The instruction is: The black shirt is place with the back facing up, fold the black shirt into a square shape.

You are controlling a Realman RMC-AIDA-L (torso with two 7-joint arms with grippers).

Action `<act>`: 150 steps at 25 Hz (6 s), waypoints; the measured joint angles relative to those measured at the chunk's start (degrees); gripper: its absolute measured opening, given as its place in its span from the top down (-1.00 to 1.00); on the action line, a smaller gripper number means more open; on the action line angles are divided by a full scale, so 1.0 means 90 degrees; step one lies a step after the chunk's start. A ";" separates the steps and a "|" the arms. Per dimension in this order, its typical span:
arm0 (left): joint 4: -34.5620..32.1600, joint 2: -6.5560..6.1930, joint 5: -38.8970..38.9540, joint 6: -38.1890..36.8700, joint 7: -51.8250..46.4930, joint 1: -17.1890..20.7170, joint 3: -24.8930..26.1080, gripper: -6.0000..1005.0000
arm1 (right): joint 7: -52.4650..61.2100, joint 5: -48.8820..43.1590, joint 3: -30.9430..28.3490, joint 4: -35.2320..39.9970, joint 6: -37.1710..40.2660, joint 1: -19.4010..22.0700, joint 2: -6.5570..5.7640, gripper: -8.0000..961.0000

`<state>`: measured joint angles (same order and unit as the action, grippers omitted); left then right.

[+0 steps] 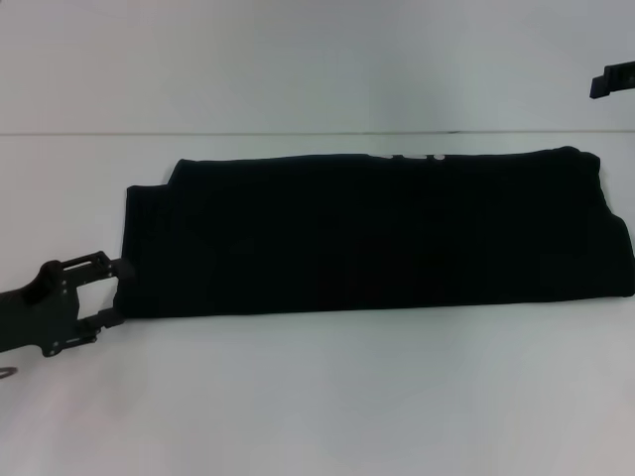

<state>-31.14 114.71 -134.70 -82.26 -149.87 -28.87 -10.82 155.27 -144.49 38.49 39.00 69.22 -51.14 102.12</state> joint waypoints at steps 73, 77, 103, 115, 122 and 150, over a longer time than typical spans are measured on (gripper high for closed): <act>0.0880 0.0201 0.0541 0.1735 0.1955 -0.0824 -0.0502 0.93 | -0.0056 0.0059 -0.0109 -0.0027 -0.0012 0.0082 0.0001 -0.94; 0.0595 0.0202 0.0591 0.1608 0.1884 -0.0621 -0.0499 0.93 | -0.0055 0.0059 -0.0177 -0.0027 -0.0005 0.0082 0.0001 -0.94; -0.0477 0.0180 0.0269 0.2070 0.1571 -0.0401 -0.0728 0.93 | 0.0013 0.0030 -0.0403 0.0051 0.0804 0.0220 -0.0183 -0.94; -0.0827 0.0313 0.1302 0.0648 0.1190 -0.1437 -0.1136 0.93 | -0.0039 0.0040 -0.0403 0.0095 0.0957 0.0299 -0.0213 -0.94; -0.0787 0.0885 0.1340 0.0992 0.1322 -0.2307 -0.2223 0.93 | -0.0057 0.0044 -0.0400 0.0075 0.0913 0.0286 -0.0191 -0.94; -0.1187 0.0740 0.2773 0.1095 0.2566 -0.1519 -0.4804 0.14 | -0.0151 0.0035 -0.0130 0.0009 0.0961 0.0166 -0.0084 -0.94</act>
<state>-41.82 121.38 -109.74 -72.41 -126.77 -42.54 -54.06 153.91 -144.17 37.32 39.08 77.87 -49.64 101.36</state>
